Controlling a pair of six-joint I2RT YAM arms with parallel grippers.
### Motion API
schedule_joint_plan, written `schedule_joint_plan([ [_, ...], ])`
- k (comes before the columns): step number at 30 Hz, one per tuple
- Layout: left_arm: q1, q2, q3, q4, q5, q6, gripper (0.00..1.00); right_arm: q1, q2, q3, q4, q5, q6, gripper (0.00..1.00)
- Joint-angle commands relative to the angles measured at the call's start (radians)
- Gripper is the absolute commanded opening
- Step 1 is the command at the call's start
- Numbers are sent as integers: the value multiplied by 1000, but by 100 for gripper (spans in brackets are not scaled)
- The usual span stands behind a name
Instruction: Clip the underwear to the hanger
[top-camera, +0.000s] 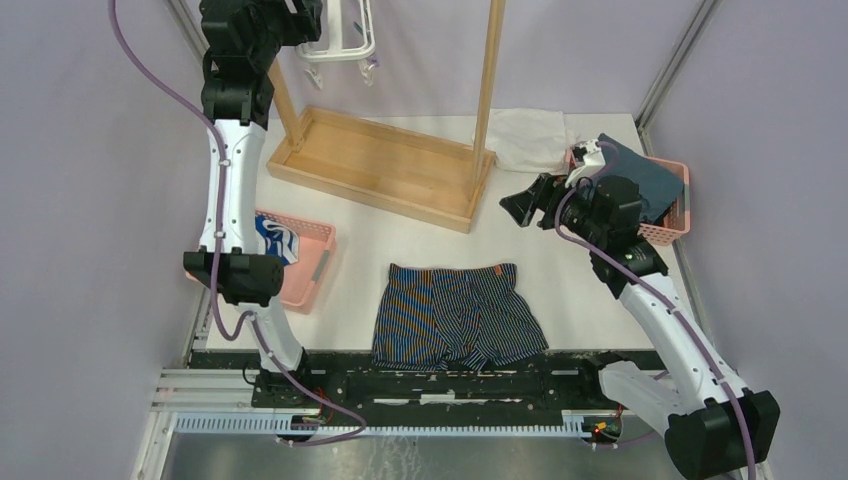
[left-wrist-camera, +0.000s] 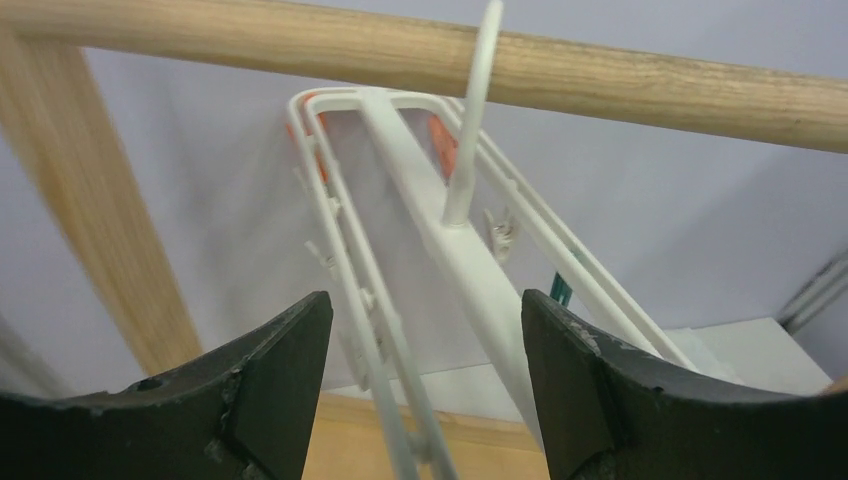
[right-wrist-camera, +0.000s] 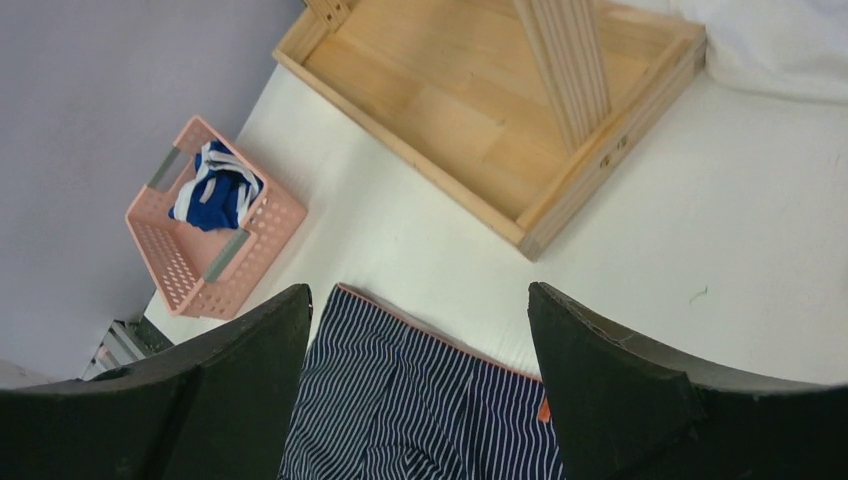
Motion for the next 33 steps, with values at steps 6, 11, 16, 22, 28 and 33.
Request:
schedule_joint_plan([
  [6,57,77,27,287,325,-168,72,2,-32,-68,40,-53,24,87],
  [11,60,112,34,353,341,-187,59,1,-38,-90,41,-52,24,87],
  [16,60,162,52,431,368,-232,51,1,-39,-124,54,-64,43,87],
  [22,60,229,106,485,362,-265,52,1,-55,-176,76,-70,67,87],
  [28,60,256,106,525,341,-263,54,2,-53,-176,77,-88,70,87],
  [33,59,274,106,580,320,-286,55,0,-57,-177,67,-93,67,87],
])
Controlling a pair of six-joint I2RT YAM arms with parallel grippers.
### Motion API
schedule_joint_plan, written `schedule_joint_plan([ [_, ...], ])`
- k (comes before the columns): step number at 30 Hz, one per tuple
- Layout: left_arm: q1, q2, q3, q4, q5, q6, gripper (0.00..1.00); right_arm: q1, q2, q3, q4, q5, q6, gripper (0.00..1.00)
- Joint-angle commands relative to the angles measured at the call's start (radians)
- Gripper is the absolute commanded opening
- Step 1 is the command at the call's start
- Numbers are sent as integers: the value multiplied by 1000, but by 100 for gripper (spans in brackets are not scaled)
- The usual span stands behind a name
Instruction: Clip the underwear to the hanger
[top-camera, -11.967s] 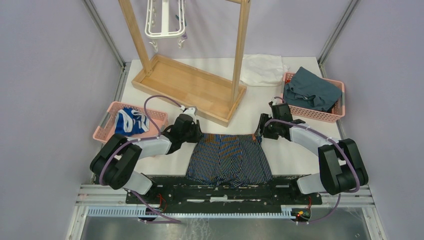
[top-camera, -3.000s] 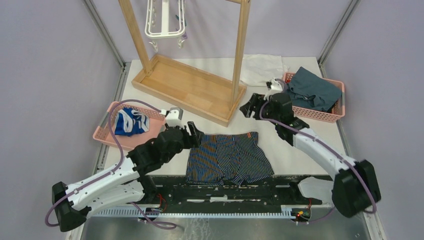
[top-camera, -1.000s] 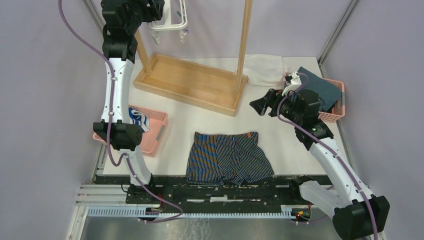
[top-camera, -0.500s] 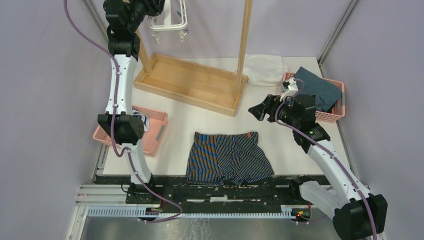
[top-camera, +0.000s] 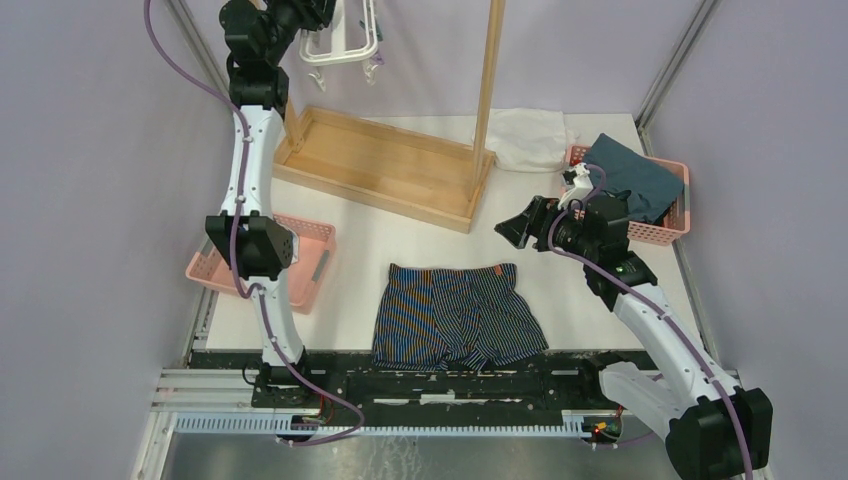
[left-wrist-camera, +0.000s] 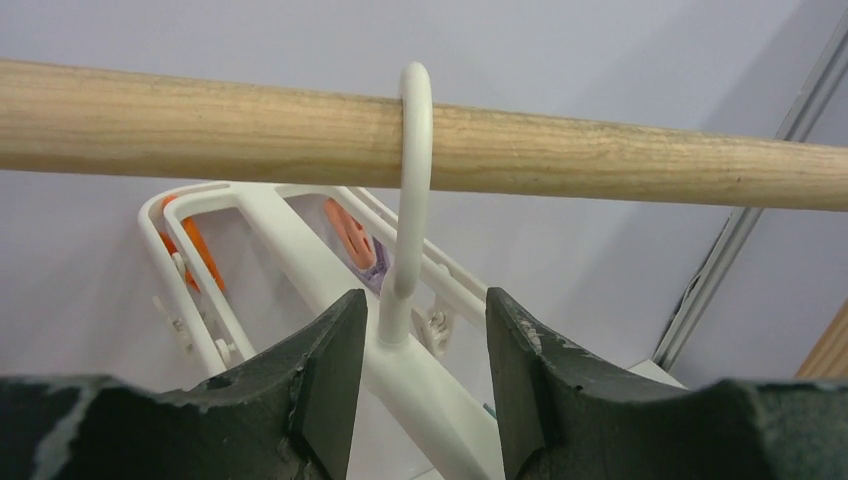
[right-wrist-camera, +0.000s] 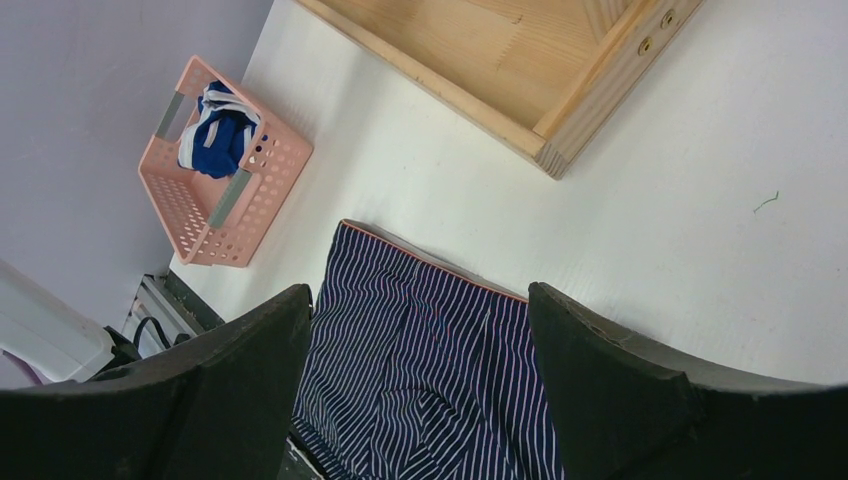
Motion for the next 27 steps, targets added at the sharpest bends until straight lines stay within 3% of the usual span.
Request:
schedule_joint_plan([
  [1,6,15,47,115,-29,-60,55,1,-28,4,38,-18,4,87],
  [10,6,52,48,241,-50,-144,33,1,-39,-4,17,-18,-5,87],
  [20,6,40,50,262,-63,-137,3,1,-45,-11,11,-22,-5,87],
  [27,5,7,41,271,-65,-118,3,1,-45,-12,11,-27,-2,87],
])
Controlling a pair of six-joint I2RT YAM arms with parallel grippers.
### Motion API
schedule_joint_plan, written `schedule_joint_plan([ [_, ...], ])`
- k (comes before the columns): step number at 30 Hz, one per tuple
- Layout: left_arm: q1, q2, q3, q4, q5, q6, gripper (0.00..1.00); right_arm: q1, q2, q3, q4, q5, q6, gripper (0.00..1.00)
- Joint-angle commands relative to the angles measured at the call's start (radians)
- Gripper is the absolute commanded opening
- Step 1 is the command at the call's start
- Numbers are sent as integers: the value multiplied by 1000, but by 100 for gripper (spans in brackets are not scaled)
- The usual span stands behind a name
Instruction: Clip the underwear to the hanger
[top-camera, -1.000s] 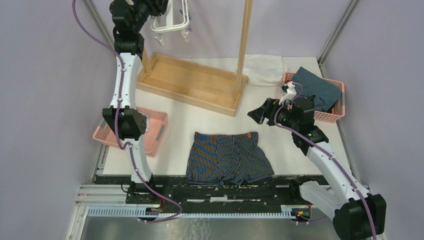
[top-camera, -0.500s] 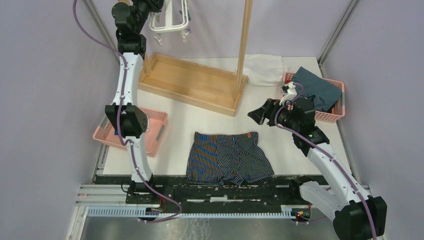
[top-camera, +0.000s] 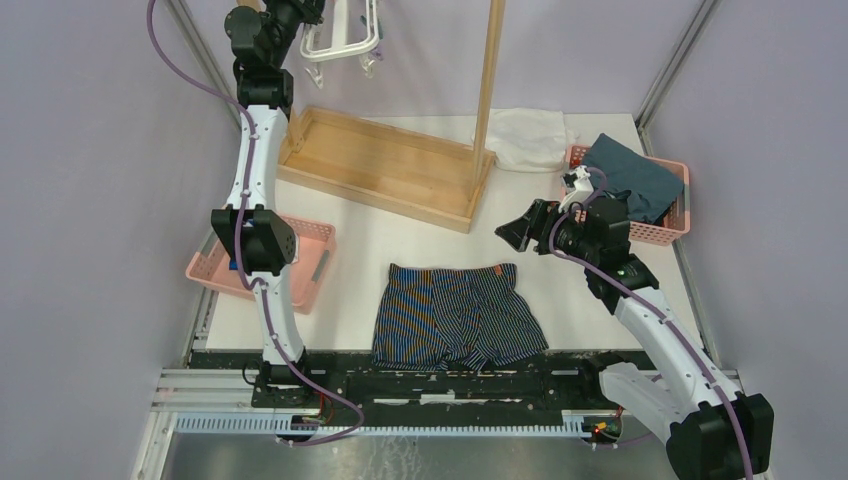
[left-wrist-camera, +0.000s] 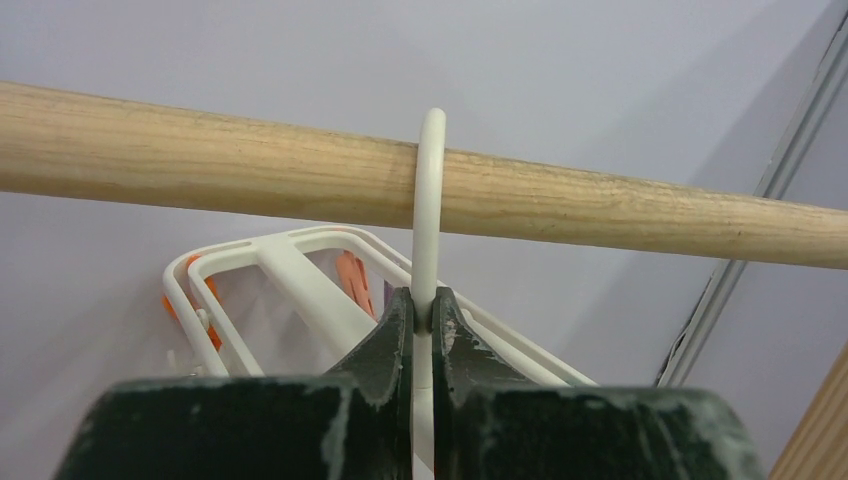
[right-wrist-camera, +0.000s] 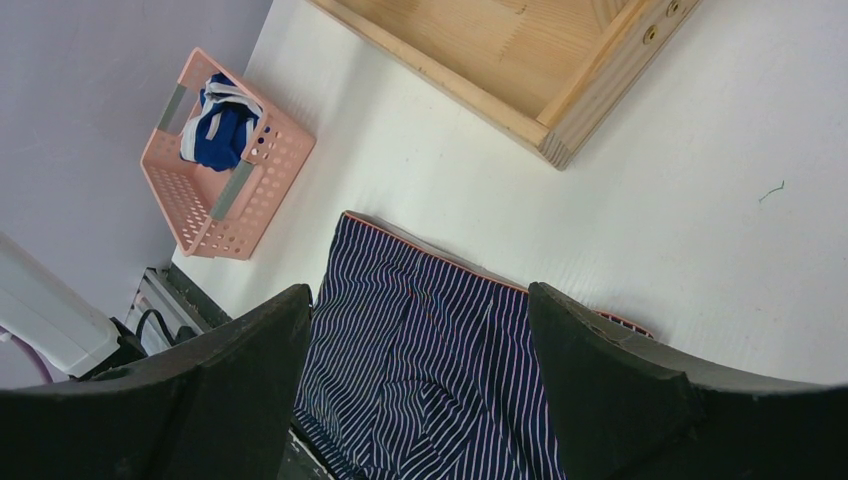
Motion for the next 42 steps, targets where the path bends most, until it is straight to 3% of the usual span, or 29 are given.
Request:
schedule_joint_plan([
  [1,5,-59,27,85,-18,-5,3,1,-20,-1,29,-20,-2,87],
  [14,1,-133,-3,222,-23,15,3,2,-6,10,9,-30,-19,87],
  [36,-6,-292,-120,293,-58,88,3,2,11,1,31,-55,-3,87],
  [42,-14,-436,-299,274,-51,84,3,2,-16,5,12,-53,0,87],
])
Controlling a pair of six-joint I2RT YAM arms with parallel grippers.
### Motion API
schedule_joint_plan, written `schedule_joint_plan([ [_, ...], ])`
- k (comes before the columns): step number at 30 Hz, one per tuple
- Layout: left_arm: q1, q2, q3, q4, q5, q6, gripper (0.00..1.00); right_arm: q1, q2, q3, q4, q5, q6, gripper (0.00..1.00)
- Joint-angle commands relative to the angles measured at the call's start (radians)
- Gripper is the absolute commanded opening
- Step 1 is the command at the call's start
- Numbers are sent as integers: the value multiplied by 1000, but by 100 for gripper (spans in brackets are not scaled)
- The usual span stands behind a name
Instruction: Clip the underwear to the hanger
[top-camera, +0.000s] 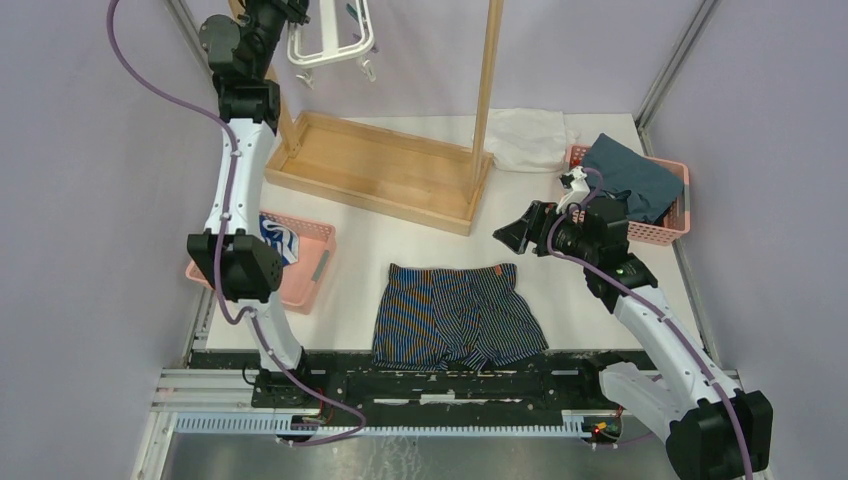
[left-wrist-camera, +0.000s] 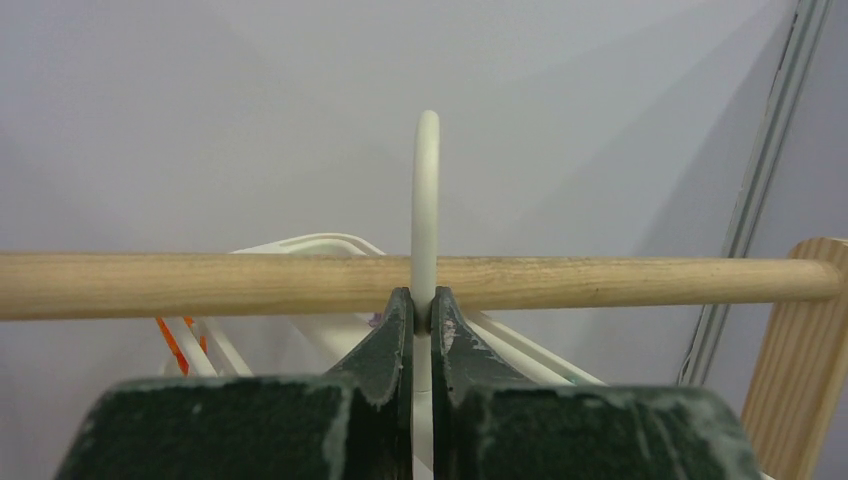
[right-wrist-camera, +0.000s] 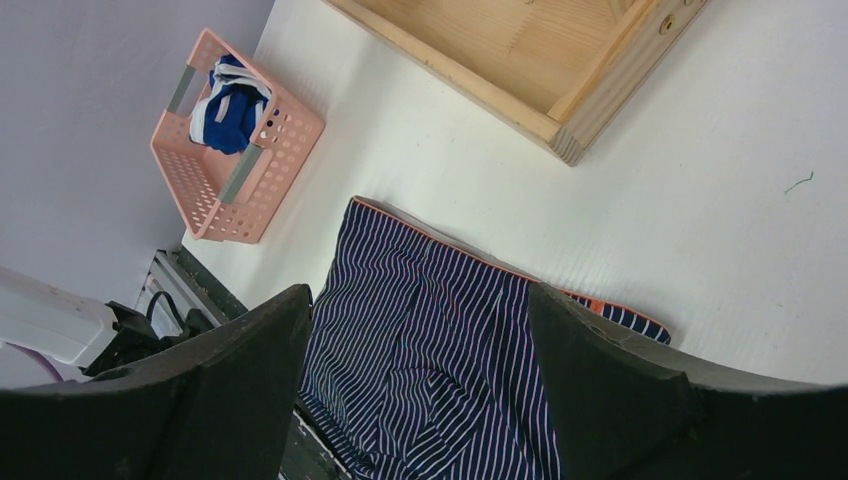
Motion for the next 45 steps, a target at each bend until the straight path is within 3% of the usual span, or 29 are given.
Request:
schedule_joint_plan([
  [1,-13,-236,-123,146,-43,26,3,1,-34,6,14,-11,-1,87],
  [12,-16,-684,-654,13,-137,126,3,2,-46,15,4,-30,6,87],
  [20,-16,-857,-802,-158,-102,75,3,1,-125,86,-123,23,-43,87],
  [31,-16,-1144,-993,-450,-15,-4,3,1,-346,115,-202,302,-52,89],
  [35,-16,-1182,-1049,-512,92,-25,3,1,-405,113,-204,360,-104,88],
  [39,-37,-1208,-1118,-540,171,-30,3,1,-437,157,-261,290,-195,89],
  [45,-247,-1185,-1131,-620,144,79,3,1,-453,193,-315,11,-332,89],
])
